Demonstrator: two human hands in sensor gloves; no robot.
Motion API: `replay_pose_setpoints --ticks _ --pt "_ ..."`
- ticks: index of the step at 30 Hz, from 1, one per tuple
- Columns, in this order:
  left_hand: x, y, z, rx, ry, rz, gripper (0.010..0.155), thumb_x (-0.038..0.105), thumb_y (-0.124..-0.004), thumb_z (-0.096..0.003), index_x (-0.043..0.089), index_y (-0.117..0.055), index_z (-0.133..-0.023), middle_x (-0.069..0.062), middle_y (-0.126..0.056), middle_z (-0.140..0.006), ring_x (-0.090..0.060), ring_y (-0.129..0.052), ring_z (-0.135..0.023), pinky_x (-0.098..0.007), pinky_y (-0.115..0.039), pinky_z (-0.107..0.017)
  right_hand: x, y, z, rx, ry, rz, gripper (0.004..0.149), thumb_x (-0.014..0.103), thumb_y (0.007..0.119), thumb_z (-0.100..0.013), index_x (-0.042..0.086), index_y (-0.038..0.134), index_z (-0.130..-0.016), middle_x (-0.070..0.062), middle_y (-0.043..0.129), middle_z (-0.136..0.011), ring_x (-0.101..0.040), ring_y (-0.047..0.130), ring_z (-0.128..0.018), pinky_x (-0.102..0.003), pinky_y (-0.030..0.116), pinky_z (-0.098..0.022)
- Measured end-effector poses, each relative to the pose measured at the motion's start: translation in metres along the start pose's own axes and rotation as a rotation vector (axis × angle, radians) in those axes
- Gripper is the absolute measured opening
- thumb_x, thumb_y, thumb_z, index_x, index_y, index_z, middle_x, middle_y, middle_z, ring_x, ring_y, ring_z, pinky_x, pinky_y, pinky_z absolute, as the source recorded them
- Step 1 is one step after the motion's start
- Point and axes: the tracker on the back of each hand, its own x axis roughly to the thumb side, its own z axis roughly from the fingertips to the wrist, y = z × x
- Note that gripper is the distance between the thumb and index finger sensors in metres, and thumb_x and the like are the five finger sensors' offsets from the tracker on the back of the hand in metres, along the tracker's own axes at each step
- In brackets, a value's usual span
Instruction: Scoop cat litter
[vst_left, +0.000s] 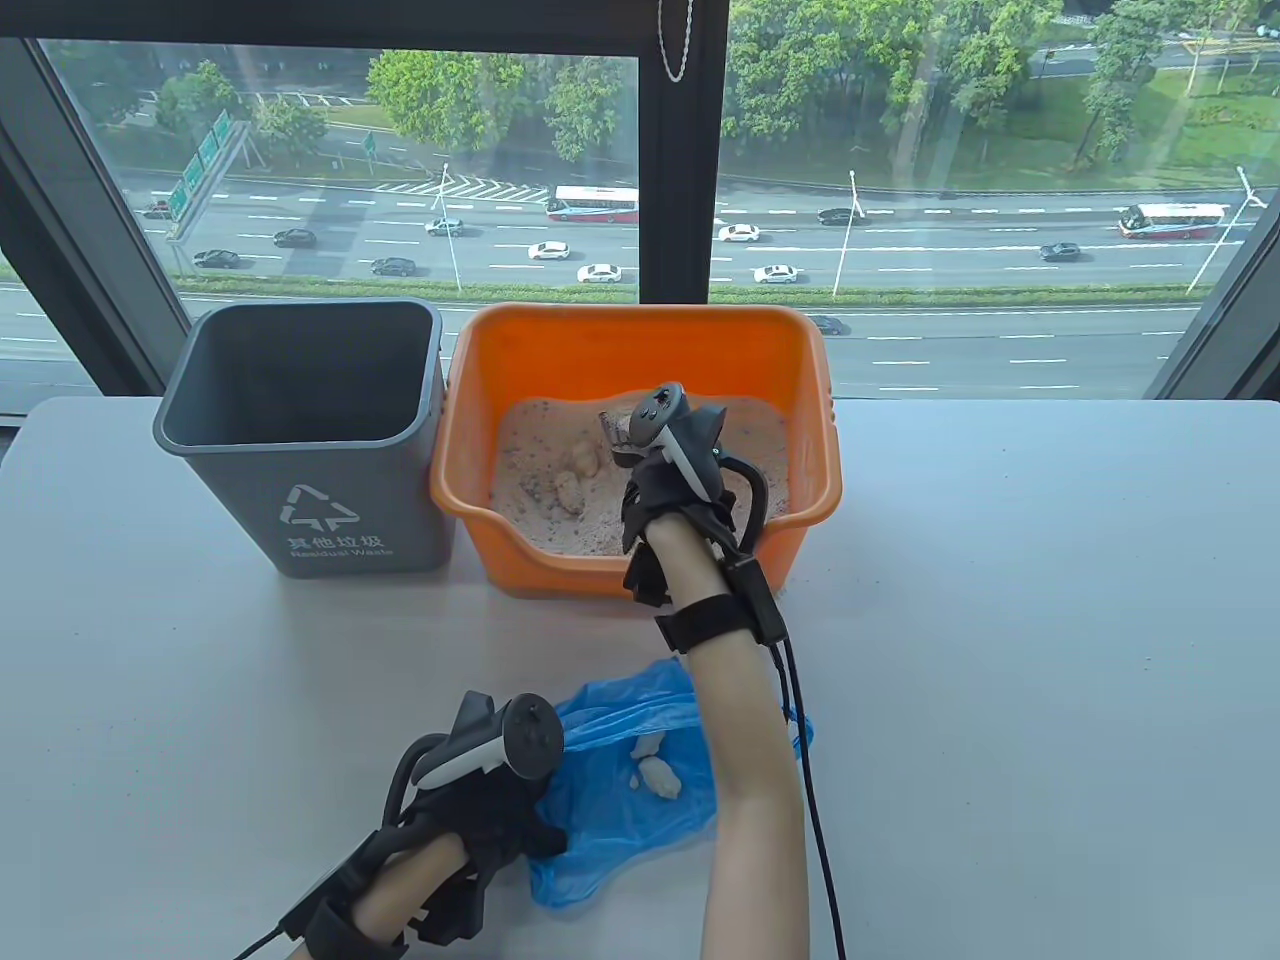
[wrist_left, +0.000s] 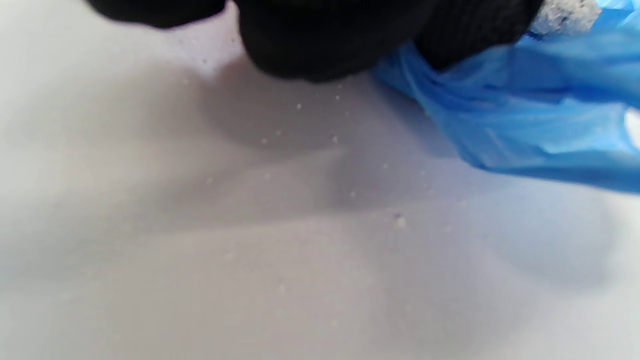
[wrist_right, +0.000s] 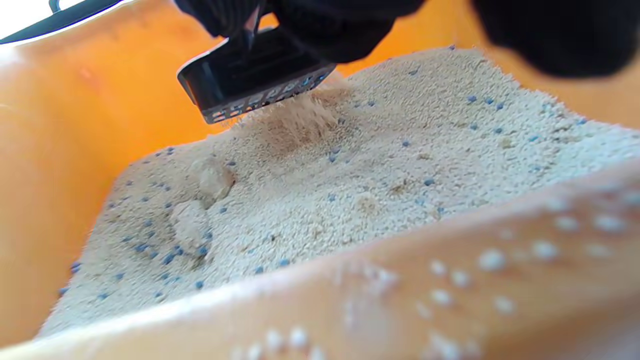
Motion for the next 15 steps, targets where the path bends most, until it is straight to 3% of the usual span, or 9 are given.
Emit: replay_pose_setpoints --ticks 2,3,5,8,10,11,13,15 --pt "0.000 0.000 0.000 0.002 0.002 0.003 0.091 0.049 -0.084 -0.0430 0.017 -0.024 -0.104 0.006 -0.088 -0.054 0.002 -0.094 -0.019 -0.024 -0.085 -0.023 -0.003 -0.003 0.007 -0.135 0.021 -0.041 0.065 0.039 0.068 -0.041 0.000 0.053 -0.091 -0.006 0.080 -0.055 0.003 0.081 -0.005 -0.025 0.082 -0.004" --pt "0.000 0.000 0.000 0.002 0.002 0.004 0.091 0.049 -0.084 -0.0430 0.017 -0.024 -0.104 0.006 -0.088 -0.054 0.002 -0.094 -0.019 -0.024 -0.085 -0.023 -0.003 -0.003 0.009 -0.130 -0.005 -0.050 0.065 0.038 0.069 -0.041 0.000 0.054 -0.091 -0.006 0.081 -0.054 0.003 0.082 -0.005 -0.026 0.082 -0.004" --pt "0.000 0.000 0.000 0.000 0.002 -0.001 0.091 0.049 -0.084 -0.0430 0.017 -0.024 -0.104 0.006 -0.088 -0.054 0.002 -0.094 -0.019 -0.024 -0.085 -0.023 -0.005 -0.003 0.012 -0.010 -0.047 -0.052 0.064 0.039 0.068 -0.042 0.001 0.053 -0.091 -0.006 0.080 -0.055 0.004 0.081 -0.006 -0.024 0.082 -0.005" --pt "0.000 0.000 0.000 -0.001 0.002 -0.002 0.091 0.049 -0.084 -0.0430 0.017 -0.024 -0.104 0.006 -0.088 -0.054 0.002 -0.094 -0.019 -0.024 -0.085 -0.022 -0.008 -0.006 0.022 -0.183 -0.003 -0.054 0.064 0.038 0.070 -0.041 0.000 0.056 -0.091 -0.007 0.082 -0.054 0.002 0.082 -0.005 -0.026 0.082 -0.004" --pt "0.000 0.000 0.000 0.000 0.002 -0.003 0.091 0.049 -0.084 -0.0429 0.017 -0.024 -0.104 0.006 -0.088 -0.054 0.002 -0.094 -0.019 -0.024 -0.085 -0.022 -0.010 -0.007 0.023 -0.070 -0.032 -0.036 0.064 0.039 0.068 -0.042 0.001 0.055 -0.091 -0.006 0.081 -0.055 0.004 0.081 -0.006 -0.025 0.082 -0.005" --pt "0.000 0.000 0.000 -0.001 0.002 -0.004 0.091 0.049 -0.084 -0.0431 0.017 -0.024 -0.104 0.006 -0.088 -0.054 0.002 -0.094 -0.019 -0.024 -0.085 -0.022 -0.011 -0.008 0.026 -0.071 -0.019 -0.059 0.064 0.039 0.068 -0.042 0.002 0.054 -0.092 -0.006 0.080 -0.056 0.004 0.081 -0.007 -0.025 0.082 -0.006" --pt "0.000 0.000 0.000 -0.001 0.002 -0.003 0.091 0.049 -0.084 -0.0431 0.017 -0.024 -0.104 0.006 -0.088 -0.054 0.002 -0.094 -0.019 -0.024 -0.085 -0.022 -0.014 -0.010 0.031 -0.202 -0.004 -0.065 0.064 0.038 0.069 -0.041 0.001 0.056 -0.091 -0.007 0.081 -0.054 0.002 0.081 -0.005 -0.026 0.081 -0.005" --pt "0.000 0.000 0.000 -0.001 0.002 -0.004 0.092 0.049 -0.084 -0.0430 0.017 -0.024 -0.104 0.006 -0.088 -0.054 0.002 -0.094 -0.019 -0.024 -0.085 -0.022 -0.017 -0.013 0.032 -0.084 -0.054 -0.061 0.064 0.039 0.069 -0.042 0.002 0.055 -0.092 -0.006 0.081 -0.055 0.004 0.081 -0.006 -0.024 0.082 -0.006"
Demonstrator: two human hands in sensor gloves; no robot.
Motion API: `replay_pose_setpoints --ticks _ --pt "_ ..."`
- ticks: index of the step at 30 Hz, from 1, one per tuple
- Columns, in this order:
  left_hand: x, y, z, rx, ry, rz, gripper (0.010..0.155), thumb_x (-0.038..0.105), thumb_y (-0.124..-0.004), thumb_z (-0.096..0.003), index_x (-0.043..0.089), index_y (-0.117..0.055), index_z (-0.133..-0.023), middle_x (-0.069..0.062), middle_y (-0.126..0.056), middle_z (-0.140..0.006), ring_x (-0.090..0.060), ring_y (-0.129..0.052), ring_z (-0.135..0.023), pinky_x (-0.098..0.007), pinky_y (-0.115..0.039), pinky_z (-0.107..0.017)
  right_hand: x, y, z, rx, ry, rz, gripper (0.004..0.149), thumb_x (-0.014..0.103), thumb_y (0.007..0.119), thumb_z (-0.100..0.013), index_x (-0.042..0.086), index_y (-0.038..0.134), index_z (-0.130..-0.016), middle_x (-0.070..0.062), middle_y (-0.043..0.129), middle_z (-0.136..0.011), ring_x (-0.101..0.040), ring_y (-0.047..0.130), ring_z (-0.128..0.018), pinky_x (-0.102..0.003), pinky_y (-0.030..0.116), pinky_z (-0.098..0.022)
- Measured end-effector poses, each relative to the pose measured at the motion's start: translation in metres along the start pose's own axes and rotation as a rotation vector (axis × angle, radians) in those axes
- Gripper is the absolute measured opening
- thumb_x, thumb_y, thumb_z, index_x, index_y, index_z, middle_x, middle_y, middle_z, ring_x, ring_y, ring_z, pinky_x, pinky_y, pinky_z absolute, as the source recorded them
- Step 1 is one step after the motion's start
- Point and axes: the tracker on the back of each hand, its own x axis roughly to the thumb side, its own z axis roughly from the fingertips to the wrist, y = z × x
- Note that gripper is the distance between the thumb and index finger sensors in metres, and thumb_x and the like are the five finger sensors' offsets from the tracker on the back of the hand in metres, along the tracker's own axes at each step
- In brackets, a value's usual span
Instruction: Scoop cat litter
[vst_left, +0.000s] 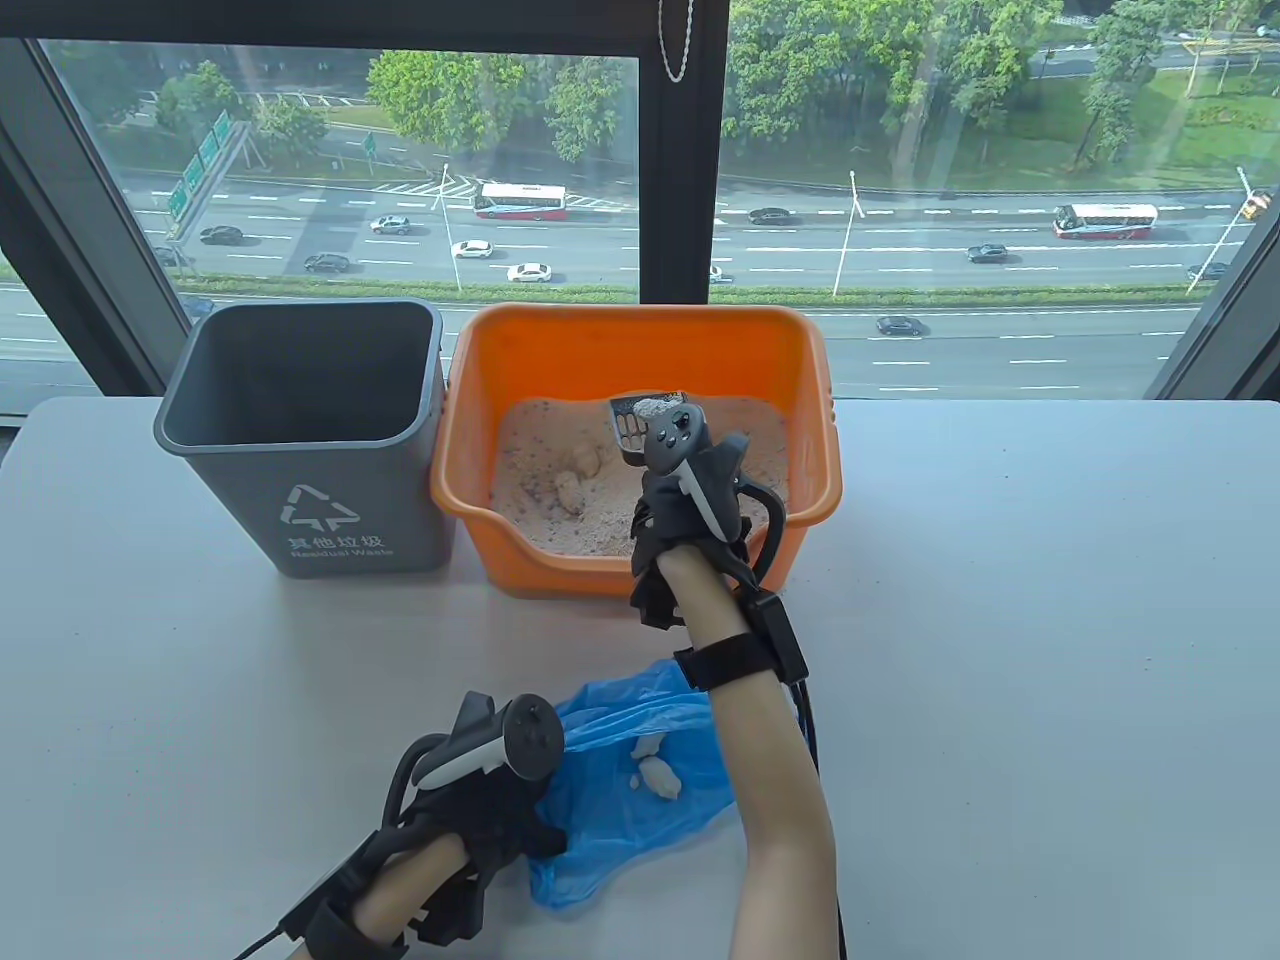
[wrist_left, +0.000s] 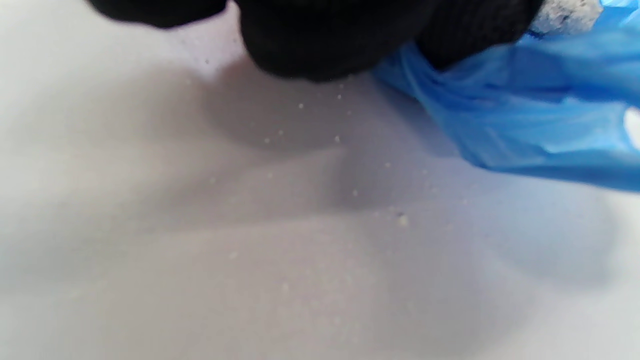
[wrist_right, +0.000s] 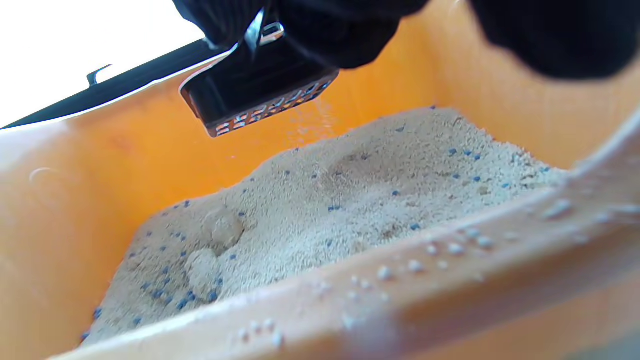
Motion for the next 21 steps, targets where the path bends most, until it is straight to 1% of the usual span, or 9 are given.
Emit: replay_pose_setpoints --ticks 1,2,3,5,8,12,17,19,21 --pt "0.000 0.000 0.000 0.000 0.000 0.000 0.091 0.049 -0.084 -0.0430 0.017 -0.024 -0.104 0.006 -0.088 -0.054 0.002 -0.094 -0.019 -0.024 -0.085 -0.022 -0.001 0.000 0.002 0.025 0.006 -0.032 0.064 0.039 0.069 -0.042 0.001 0.055 -0.092 -0.007 0.081 -0.056 0.003 0.081 -0.007 -0.025 0.081 -0.006" --pt "0.000 0.000 0.000 -0.001 0.000 -0.001 0.091 0.049 -0.084 -0.0430 0.017 -0.024 -0.104 0.006 -0.088 -0.054 0.002 -0.094 -0.019 -0.024 -0.085 -0.022 -0.002 -0.002 0.005 -0.038 0.019 -0.047 0.064 0.038 0.070 -0.042 0.001 0.055 -0.092 -0.008 0.081 -0.056 0.002 0.081 -0.006 -0.026 0.081 -0.006" --pt "0.000 0.000 0.000 0.000 0.001 0.000 0.091 0.049 -0.084 -0.0430 0.017 -0.024 -0.104 0.006 -0.088 -0.054 0.002 -0.094 -0.019 -0.024 -0.085 -0.022 -0.003 -0.004 0.006 -0.075 -0.026 -0.008 0.064 0.038 0.071 -0.041 0.001 0.057 -0.091 -0.008 0.082 -0.054 0.002 0.081 -0.005 -0.026 0.081 -0.004" --pt "0.000 0.000 0.000 0.001 0.001 0.001 0.091 0.049 -0.084 -0.0430 0.017 -0.024 -0.104 0.006 -0.088 -0.054 0.002 -0.094 -0.019 -0.024 -0.085 -0.022 -0.006 -0.005 0.010 0.009 -0.037 -0.009 0.064 0.039 0.070 -0.042 0.002 0.055 -0.092 -0.006 0.081 -0.056 0.003 0.081 -0.006 -0.025 0.081 -0.006" --pt "0.000 0.000 0.000 0.001 0.001 0.001 0.091 0.049 -0.084 -0.0430 0.017 -0.024 -0.104 0.007 -0.088 -0.054 0.002 -0.094 -0.019 -0.024 -0.085 -0.023 -0.010 -0.011 0.021 -0.039 -0.056 -0.029 0.064 0.038 0.070 -0.041 0.001 0.056 -0.091 -0.007 0.081 -0.055 0.002 0.081 -0.005 -0.026 0.081 -0.005" --pt "0.000 0.000 0.000 0.001 0.003 0.000 0.091 0.049 -0.084 -0.0429 0.017 -0.024 -0.104 0.006 -0.088 -0.054 0.002 -0.094 -0.019 -0.024 -0.085 -0.022 -0.019 -0.022 0.042 -0.009 -0.085 -0.036 0.064 0.038 0.070 -0.041 0.001 0.056 -0.091 -0.007 0.081 -0.055 0.002 0.081 -0.005 -0.026 0.081 -0.005" --pt "0.000 0.000 0.000 0.001 0.005 0.000 0.091 0.049 -0.084 -0.0429 0.017 -0.024 -0.104 0.007 -0.088 -0.054 0.002 -0.094 -0.019 -0.024 -0.085 -0.023 -0.041 -0.045 0.090 -0.009 -0.178 -0.002 0.064 0.038 0.071 -0.042 0.001 0.057 -0.091 -0.008 0.082 -0.055 0.002 0.081 -0.005 -0.026 0.080 -0.005" --pt "0.000 0.000 0.000 0.001 0.005 0.000 0.091 0.049 -0.084 -0.0430 0.017 -0.024 -0.104 0.006 -0.088 -0.054 0.002 -0.094 -0.019 -0.024 -0.085 -0.023 -0.051 -0.052 0.111 0.016 -0.212 -0.003 0.064 0.038 0.071 -0.042 0.001 0.057 -0.092 -0.008 0.082 -0.055 0.001 0.081 -0.005 -0.027 0.080 -0.005" --pt "0.000 0.000 0.000 0.001 0.005 0.001 0.091 0.049 -0.084 -0.0430 0.017 -0.024 -0.104 0.006 -0.088 -0.054 0.002 -0.094 -0.019 -0.024 -0.085 -0.023 -0.066 -0.059 0.140 0.076 -0.260 -0.007 0.063 0.038 0.071 -0.042 0.001 0.057 -0.092 -0.009 0.082 -0.055 0.001 0.081 -0.006 -0.027 0.080 -0.006"
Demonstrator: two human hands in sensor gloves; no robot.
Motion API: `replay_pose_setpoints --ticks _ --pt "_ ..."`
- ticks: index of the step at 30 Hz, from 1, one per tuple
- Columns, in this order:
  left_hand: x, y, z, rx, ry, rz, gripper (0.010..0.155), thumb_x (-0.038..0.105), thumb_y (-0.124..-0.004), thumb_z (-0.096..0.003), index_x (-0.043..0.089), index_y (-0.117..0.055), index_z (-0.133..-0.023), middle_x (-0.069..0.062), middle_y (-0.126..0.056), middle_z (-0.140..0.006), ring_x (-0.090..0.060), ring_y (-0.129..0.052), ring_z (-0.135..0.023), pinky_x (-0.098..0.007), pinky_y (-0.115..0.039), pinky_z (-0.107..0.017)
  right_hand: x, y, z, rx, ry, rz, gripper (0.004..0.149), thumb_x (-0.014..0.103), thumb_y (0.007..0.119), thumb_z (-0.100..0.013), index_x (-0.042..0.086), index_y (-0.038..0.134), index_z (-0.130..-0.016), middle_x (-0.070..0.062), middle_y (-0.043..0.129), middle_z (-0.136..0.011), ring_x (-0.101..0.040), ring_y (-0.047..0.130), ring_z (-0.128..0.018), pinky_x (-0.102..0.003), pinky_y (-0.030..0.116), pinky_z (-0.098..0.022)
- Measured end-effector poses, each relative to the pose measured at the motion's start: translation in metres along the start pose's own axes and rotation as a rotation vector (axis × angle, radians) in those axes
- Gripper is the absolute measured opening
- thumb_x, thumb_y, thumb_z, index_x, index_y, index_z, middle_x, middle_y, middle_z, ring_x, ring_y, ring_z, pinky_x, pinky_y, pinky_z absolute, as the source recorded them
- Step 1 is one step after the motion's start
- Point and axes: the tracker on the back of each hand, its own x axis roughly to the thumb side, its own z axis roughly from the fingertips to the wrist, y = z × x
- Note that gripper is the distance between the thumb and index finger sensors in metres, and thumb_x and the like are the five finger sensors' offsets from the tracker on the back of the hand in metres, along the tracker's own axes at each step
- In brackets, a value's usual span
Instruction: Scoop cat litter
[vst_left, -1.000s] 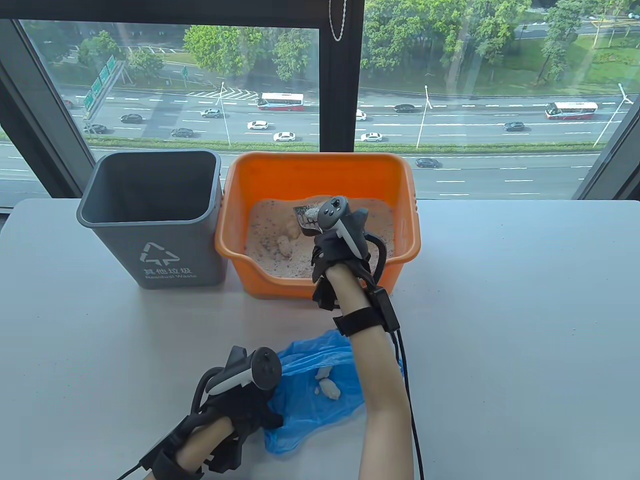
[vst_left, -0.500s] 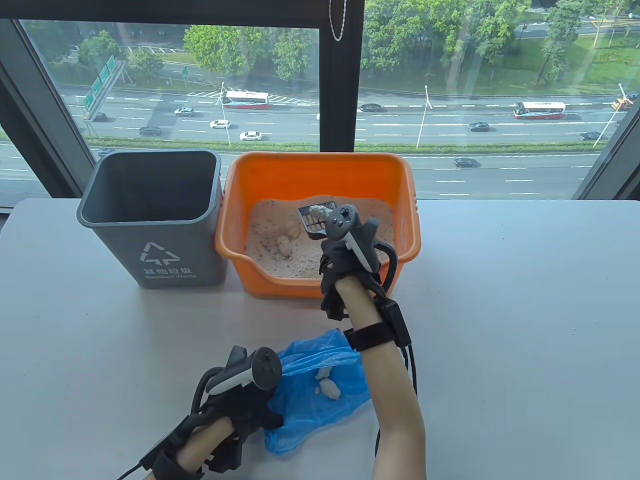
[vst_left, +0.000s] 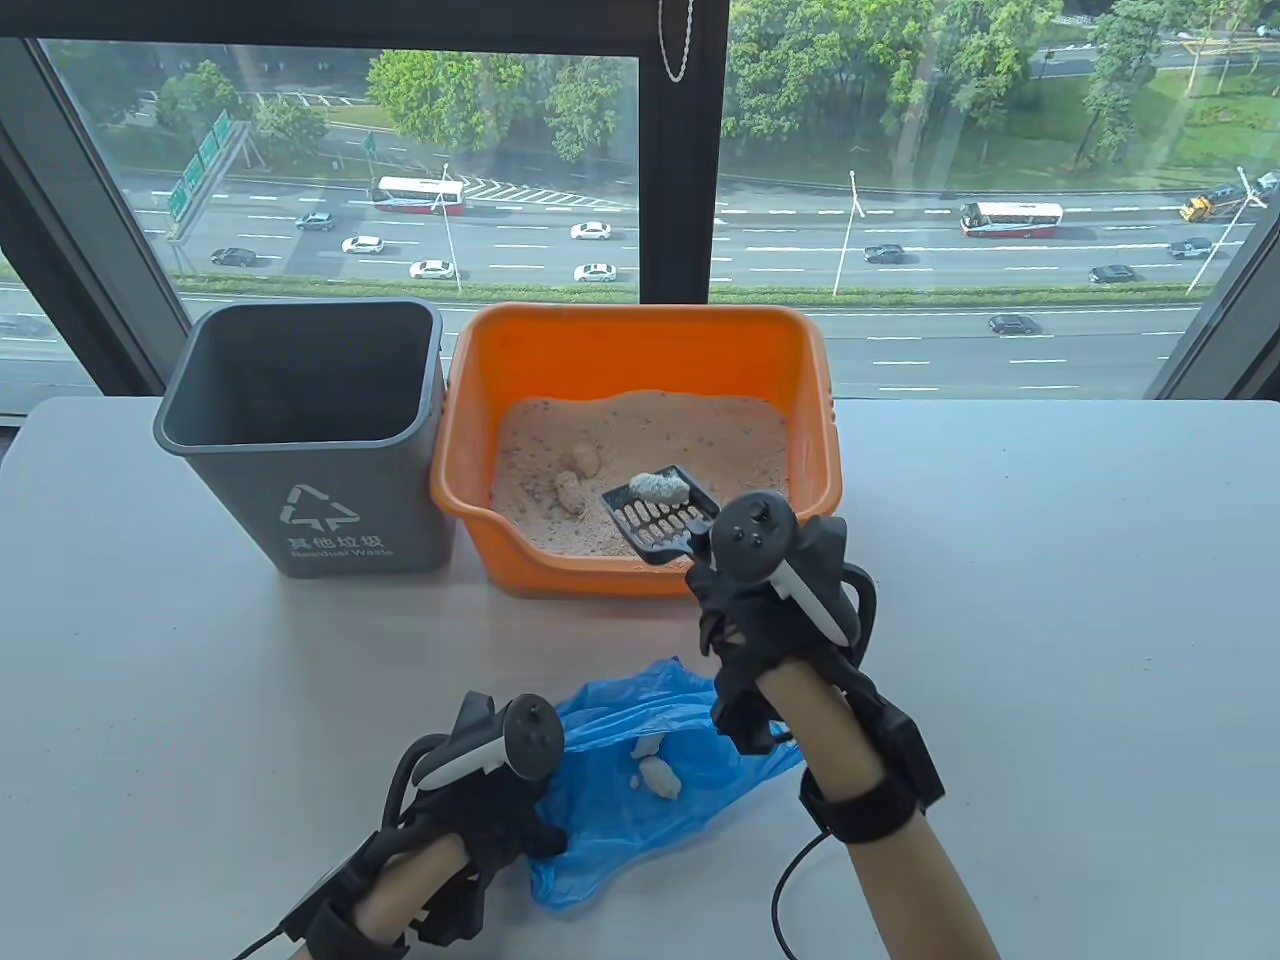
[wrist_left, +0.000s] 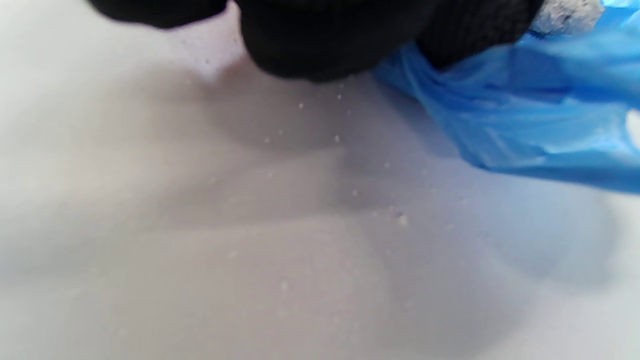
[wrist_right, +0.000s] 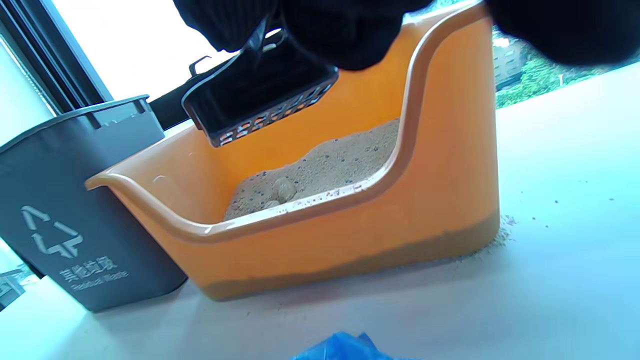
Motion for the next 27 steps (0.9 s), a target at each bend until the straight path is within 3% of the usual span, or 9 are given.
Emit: replay_pose_setpoints --ticks 7,11,15,21,27 --pt "0.000 0.000 0.000 0.000 0.003 0.004 0.091 0.049 -0.084 -0.0429 0.017 -0.024 -0.104 0.006 -0.088 -0.055 0.002 -0.094 -0.019 -0.024 -0.085 -0.023 -0.020 0.005 0.081 0.219 -0.126 -0.001 0.063 0.036 0.074 -0.042 0.000 0.061 -0.092 -0.012 0.083 -0.055 -0.001 0.082 -0.006 -0.030 0.080 -0.006" --pt "0.000 0.000 0.000 -0.002 0.003 0.004 0.091 0.049 -0.085 -0.0429 0.017 -0.025 -0.104 0.006 -0.088 -0.055 0.002 -0.095 -0.019 -0.024 -0.085 -0.022 -0.020 0.023 0.092 0.411 -0.202 0.053 0.063 0.035 0.075 -0.041 0.001 0.061 -0.092 -0.013 0.083 -0.056 -0.002 0.081 -0.007 -0.031 0.079 -0.008" --pt "0.000 0.000 0.000 -0.001 0.008 0.000 0.091 0.049 -0.085 -0.0429 0.017 -0.025 -0.104 0.006 -0.088 -0.055 0.002 -0.095 -0.019 -0.024 -0.085 -0.022 -0.012 0.049 0.089 0.527 -0.198 0.192 0.062 0.035 0.075 -0.041 0.001 0.061 -0.092 -0.014 0.083 -0.056 -0.003 0.081 -0.007 -0.031 0.079 -0.008" --pt "0.001 0.000 0.001 0.007 0.011 -0.020 0.091 0.049 -0.084 -0.0427 0.016 -0.026 -0.104 0.006 -0.089 -0.055 0.002 -0.095 -0.019 -0.024 -0.085 -0.022 0.019 0.066 0.059 0.375 -0.162 0.390 0.063 0.035 0.078 -0.040 0.001 0.065 -0.090 -0.017 0.084 -0.056 -0.003 0.081 -0.005 -0.031 0.079 -0.006" --pt "0.001 0.000 0.001 0.005 0.008 -0.021 0.091 0.049 -0.084 -0.0429 0.016 -0.025 -0.104 0.006 -0.089 -0.055 0.002 -0.095 -0.019 -0.024 -0.085 -0.022 0.035 0.061 0.035 0.400 -0.157 0.430 0.060 0.034 0.082 -0.037 0.006 0.073 -0.090 -0.024 0.085 -0.062 -0.006 0.083 -0.005 -0.033 0.080 -0.008"
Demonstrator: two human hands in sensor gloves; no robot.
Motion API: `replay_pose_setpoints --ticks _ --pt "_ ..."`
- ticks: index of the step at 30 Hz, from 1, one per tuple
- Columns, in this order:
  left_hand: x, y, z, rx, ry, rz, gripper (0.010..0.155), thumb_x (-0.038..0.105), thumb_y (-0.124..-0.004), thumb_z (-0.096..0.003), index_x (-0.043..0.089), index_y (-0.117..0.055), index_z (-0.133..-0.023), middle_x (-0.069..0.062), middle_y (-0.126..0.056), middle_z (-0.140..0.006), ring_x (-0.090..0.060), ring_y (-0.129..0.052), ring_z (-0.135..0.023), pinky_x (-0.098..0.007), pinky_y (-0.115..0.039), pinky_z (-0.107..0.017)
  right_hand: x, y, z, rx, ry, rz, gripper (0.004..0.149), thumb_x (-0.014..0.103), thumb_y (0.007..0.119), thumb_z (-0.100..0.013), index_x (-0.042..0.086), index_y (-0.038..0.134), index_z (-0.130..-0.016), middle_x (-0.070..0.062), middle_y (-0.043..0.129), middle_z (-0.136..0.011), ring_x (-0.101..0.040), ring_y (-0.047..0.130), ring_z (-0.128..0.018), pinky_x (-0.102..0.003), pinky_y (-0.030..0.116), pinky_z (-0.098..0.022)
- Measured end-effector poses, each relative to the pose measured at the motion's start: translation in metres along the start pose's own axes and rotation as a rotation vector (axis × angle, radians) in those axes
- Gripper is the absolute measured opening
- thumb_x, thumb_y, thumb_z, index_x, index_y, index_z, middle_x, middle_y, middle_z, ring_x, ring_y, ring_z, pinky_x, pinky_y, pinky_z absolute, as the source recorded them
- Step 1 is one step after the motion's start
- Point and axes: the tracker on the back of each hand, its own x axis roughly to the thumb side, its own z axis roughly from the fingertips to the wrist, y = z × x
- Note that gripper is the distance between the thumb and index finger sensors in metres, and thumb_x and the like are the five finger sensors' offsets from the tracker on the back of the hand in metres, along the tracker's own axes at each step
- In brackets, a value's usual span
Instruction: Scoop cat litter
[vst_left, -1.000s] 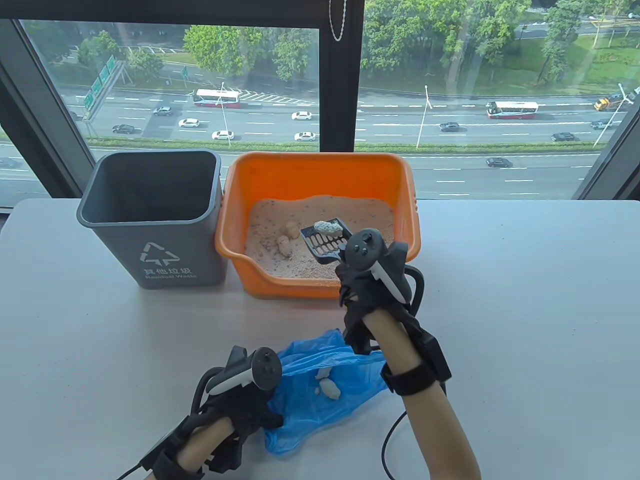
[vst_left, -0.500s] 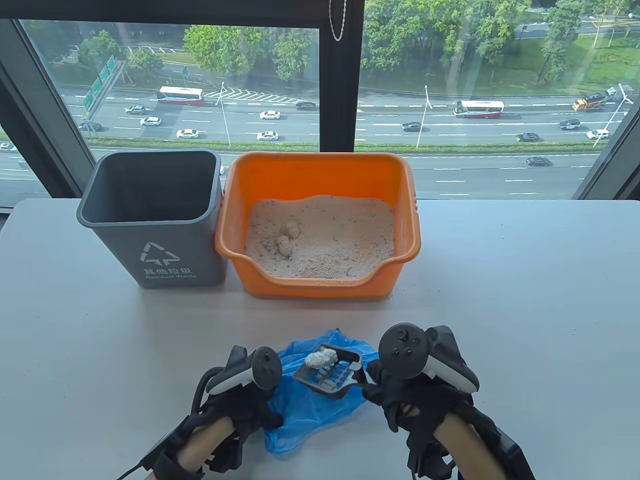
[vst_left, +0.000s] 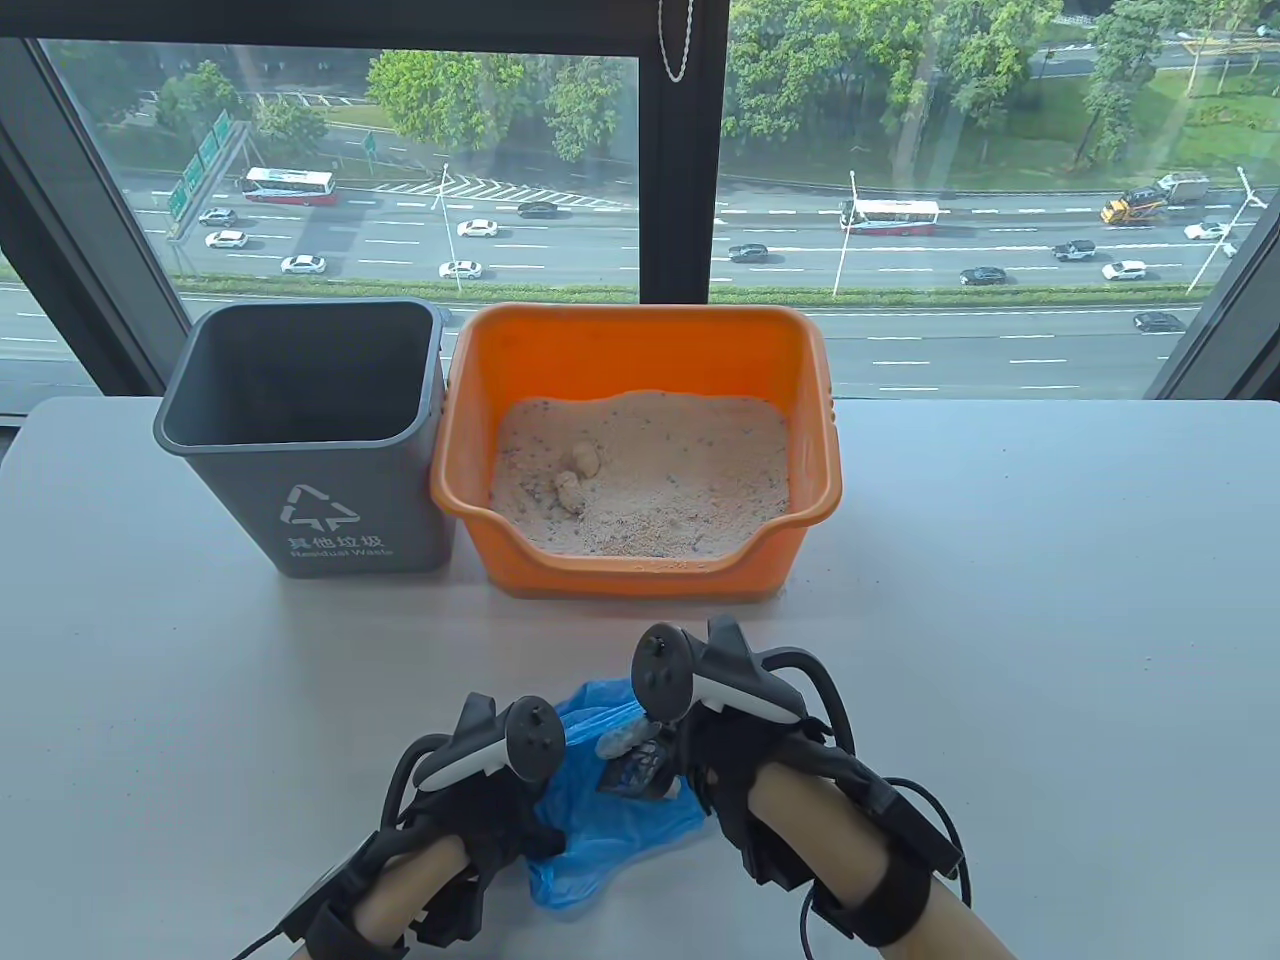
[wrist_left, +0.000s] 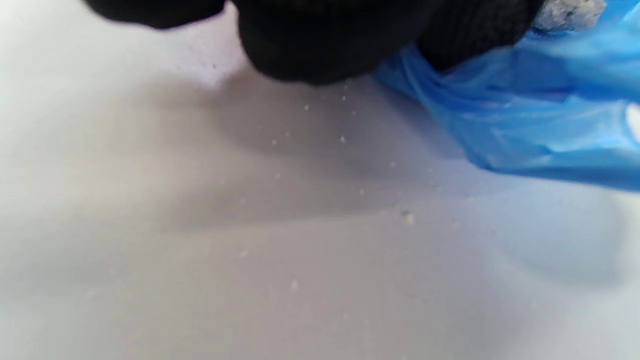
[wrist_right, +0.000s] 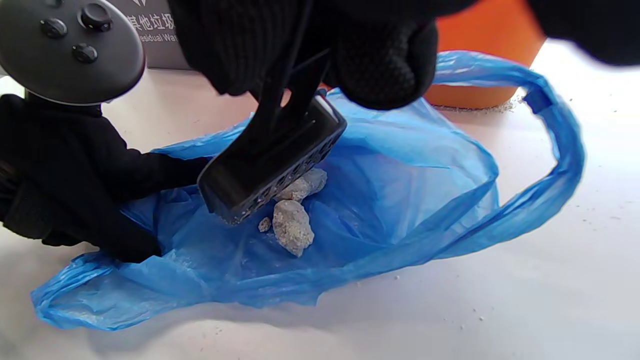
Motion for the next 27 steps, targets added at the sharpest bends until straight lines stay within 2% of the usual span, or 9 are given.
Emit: replay_pose_setpoints --ticks 5,10,13,18,23,27 --pt "0.000 0.000 0.000 -0.001 0.001 0.002 0.091 0.049 -0.084 -0.0428 0.017 -0.025 -0.104 0.006 -0.089 -0.054 0.002 -0.095 -0.019 -0.024 -0.085 -0.022 -0.017 -0.006 0.009 0.033 0.020 -0.026 0.060 0.035 0.082 -0.038 0.006 0.072 -0.090 -0.023 0.085 -0.062 -0.005 0.083 -0.006 -0.033 0.080 -0.008" --pt "0.000 0.000 0.000 -0.002 0.000 0.004 0.091 0.049 -0.084 -0.0428 0.016 -0.025 -0.104 0.006 -0.089 -0.054 0.002 -0.095 -0.019 -0.024 -0.085 -0.022 -0.046 -0.006 0.039 0.006 0.028 -0.104 0.060 0.035 0.081 -0.038 0.006 0.073 -0.090 -0.023 0.085 -0.062 -0.005 0.083 -0.007 -0.034 0.080 -0.009" --pt "-0.001 0.000 0.000 0.000 0.000 0.007 0.091 0.049 -0.084 -0.0427 0.016 -0.025 -0.104 0.005 -0.089 -0.054 0.002 -0.095 -0.019 -0.024 -0.085 -0.022 -0.060 -0.013 0.058 0.005 -0.046 -0.201 0.060 0.035 0.081 -0.039 0.005 0.073 -0.090 -0.024 0.085 -0.062 -0.006 0.084 -0.008 -0.034 0.080 -0.009" --pt "-0.001 0.000 0.000 0.001 0.002 0.010 0.091 0.049 -0.084 -0.0427 0.017 -0.025 -0.104 0.005 -0.089 -0.054 0.002 -0.095 -0.019 -0.024 -0.085 -0.022 -0.073 -0.043 0.073 -0.130 -0.076 -0.260 0.060 0.035 0.081 -0.039 0.004 0.072 -0.090 -0.024 0.085 -0.062 -0.006 0.084 -0.008 -0.034 0.080 -0.010" --pt "-0.001 0.000 0.000 -0.001 -0.006 0.013 0.091 0.049 -0.084 -0.0428 0.016 -0.025 -0.104 0.006 -0.089 -0.054 0.002 -0.095 -0.019 -0.024 -0.085 -0.022 -0.071 -0.076 0.048 -0.216 -0.059 -0.332 0.061 0.035 0.080 -0.040 0.003 0.070 -0.091 -0.024 0.085 -0.061 -0.006 0.084 -0.008 -0.035 0.080 -0.010" --pt "-0.002 0.000 0.000 0.000 -0.011 0.012 0.091 0.049 -0.084 -0.0428 0.016 -0.025 -0.104 0.006 -0.089 -0.054 0.002 -0.095 -0.019 -0.025 -0.085 -0.022 -0.062 -0.092 -0.001 -0.231 0.025 -0.333 0.061 0.035 0.077 -0.041 0.003 0.067 -0.092 -0.023 0.084 -0.062 -0.005 0.084 -0.009 -0.034 0.080 -0.010"
